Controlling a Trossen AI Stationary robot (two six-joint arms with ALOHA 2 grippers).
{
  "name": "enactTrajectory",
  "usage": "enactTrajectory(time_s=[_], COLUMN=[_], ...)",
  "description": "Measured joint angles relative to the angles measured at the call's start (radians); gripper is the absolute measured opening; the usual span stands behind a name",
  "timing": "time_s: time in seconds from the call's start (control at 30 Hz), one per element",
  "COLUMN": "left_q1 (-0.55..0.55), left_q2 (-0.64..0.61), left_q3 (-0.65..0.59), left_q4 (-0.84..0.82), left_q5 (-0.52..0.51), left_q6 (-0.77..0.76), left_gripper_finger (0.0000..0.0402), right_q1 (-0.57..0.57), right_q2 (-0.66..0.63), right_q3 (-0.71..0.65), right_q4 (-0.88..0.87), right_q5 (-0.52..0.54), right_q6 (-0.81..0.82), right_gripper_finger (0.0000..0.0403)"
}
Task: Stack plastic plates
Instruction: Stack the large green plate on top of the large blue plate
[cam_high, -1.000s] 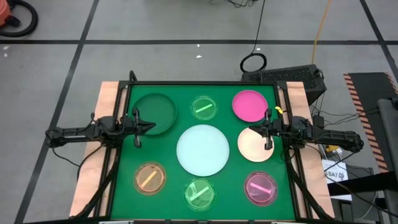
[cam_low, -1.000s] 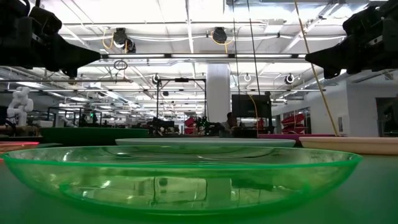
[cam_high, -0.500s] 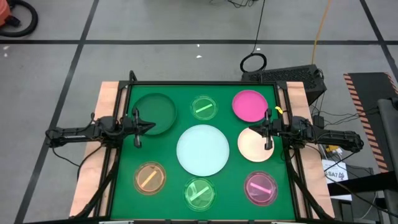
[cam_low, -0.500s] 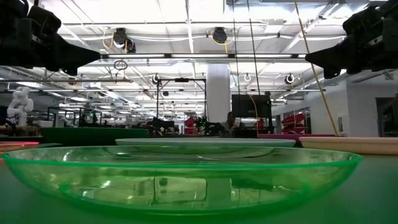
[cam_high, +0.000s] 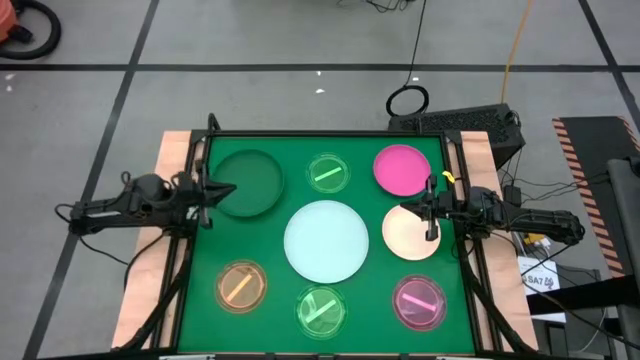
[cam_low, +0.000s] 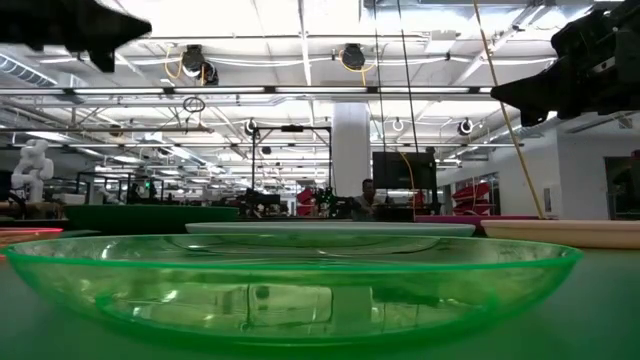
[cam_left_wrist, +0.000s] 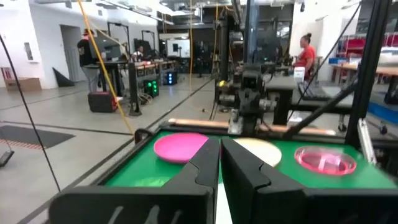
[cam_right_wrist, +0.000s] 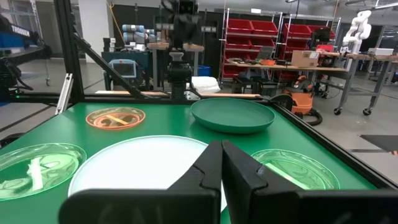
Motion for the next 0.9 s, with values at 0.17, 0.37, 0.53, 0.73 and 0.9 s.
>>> enactTrajectory(time_s=[0.17, 0.37, 0.53, 0.73, 0.9], left_q1=[0.000, -0.001, -0.011, -0.030, -0.058], left_q2=[0.125, 0.328, 0.510, 0.704, 0.792], left_q3=[0.163, 0.326, 0.469, 0.572, 0.564], left_q4=[-0.013, -0.033, -0.167, -0.354, -0.369], left_q5=[-0.030, -0.032, -0.033, -0.124, -0.128], left_q6=[-0.076, -0.084, -0.079, -0.103, -0.097], left_gripper_finger=[0.0023, 0.0023, 0.0023, 0.0023, 0.0023], right_q1=[0.000, 0.000, 0.000, 0.000, 0.000], right_q2=[0.000, 0.000, 0.000, 0.000, 0.000], right_q3=[0.000, 0.000, 0.000, 0.000, 0.000], right_q4=[0.000, -0.001, -0.003, -0.004, -0.004], right_q5=[0.000, 0.000, 0.000, 0.000, 0.000], right_q6=[0.000, 0.000, 0.000, 0.015, 0.023], right_gripper_finger=[0.0000, 0.0000, 0.0000, 0.0000, 0.0000])
